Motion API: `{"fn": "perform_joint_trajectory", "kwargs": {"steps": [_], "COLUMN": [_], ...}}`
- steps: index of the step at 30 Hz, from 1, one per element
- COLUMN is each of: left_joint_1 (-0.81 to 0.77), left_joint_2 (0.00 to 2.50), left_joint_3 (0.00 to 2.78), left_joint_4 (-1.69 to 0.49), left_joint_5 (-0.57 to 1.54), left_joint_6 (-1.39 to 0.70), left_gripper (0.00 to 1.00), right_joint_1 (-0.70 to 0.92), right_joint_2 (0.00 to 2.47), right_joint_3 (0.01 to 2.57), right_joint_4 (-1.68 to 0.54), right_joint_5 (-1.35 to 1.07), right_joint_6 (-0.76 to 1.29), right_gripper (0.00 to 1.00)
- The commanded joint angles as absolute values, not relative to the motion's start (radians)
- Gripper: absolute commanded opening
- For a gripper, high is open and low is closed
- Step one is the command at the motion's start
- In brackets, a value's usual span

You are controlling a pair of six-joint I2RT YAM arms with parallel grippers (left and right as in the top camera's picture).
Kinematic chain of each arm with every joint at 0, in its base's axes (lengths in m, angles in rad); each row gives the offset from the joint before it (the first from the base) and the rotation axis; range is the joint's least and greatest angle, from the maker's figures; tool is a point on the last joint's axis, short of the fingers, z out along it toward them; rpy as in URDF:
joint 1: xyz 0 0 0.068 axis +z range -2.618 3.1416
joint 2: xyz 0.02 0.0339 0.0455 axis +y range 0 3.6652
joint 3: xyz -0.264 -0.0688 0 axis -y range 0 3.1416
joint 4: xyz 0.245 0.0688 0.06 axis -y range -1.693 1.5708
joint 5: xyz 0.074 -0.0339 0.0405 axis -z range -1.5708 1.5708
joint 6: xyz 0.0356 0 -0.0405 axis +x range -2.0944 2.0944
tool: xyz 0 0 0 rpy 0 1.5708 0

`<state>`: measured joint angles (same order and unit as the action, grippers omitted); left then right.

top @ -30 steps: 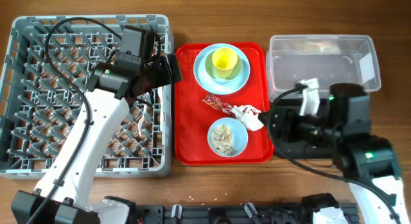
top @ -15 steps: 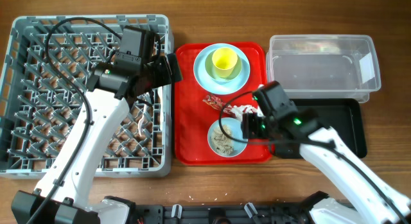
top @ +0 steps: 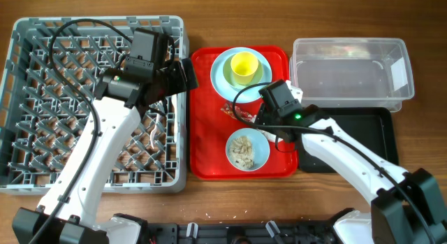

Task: Sort waste into correct bins and load items into the dishwasher rack
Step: 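Reach the right gripper to the crumpled tissue and grasp it, then drop the tissue into the clear plastic bin with the right gripper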

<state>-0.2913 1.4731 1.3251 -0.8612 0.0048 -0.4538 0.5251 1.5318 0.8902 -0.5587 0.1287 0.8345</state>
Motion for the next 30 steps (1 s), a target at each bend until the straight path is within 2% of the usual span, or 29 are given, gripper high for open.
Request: {"fn": "perform_joint_trajectory", "kwargs": {"steps": [1,8,14,19,30], "left_joint_1": [-0.287,-0.287,-0.287,-0.287,-0.287], "left_joint_2": [1.453,1.453,1.453,1.453,1.453], "left_joint_3": [1.334,1.334,1.334,1.333,1.334], "left_joint_4": [-0.862,-0.861,-0.861,-0.861,-0.861], "left_joint_5": [-0.001,-0.001,-0.001,-0.001,-0.001], "left_joint_6": [-0.449,-0.449,-0.449,-0.449,-0.449], "left_gripper": [1.00,1.00,1.00,1.00,1.00], "right_joint_1": [0.529,0.529,0.529,0.529,0.510], "right_joint_2": [1.576,1.633,1.649,1.567,1.228], "right_joint_3": [0.890,0.890,0.890,0.946,1.007], "right_joint_4": [-0.554,-0.559,-0.561,-0.595,-0.611], "right_joint_5": [0.160,0.149,0.149,0.149,0.219], "right_joint_6": [0.890,0.890,0.889,0.808,0.691], "right_gripper": [0.68,0.68,0.04,0.04,0.04]}}
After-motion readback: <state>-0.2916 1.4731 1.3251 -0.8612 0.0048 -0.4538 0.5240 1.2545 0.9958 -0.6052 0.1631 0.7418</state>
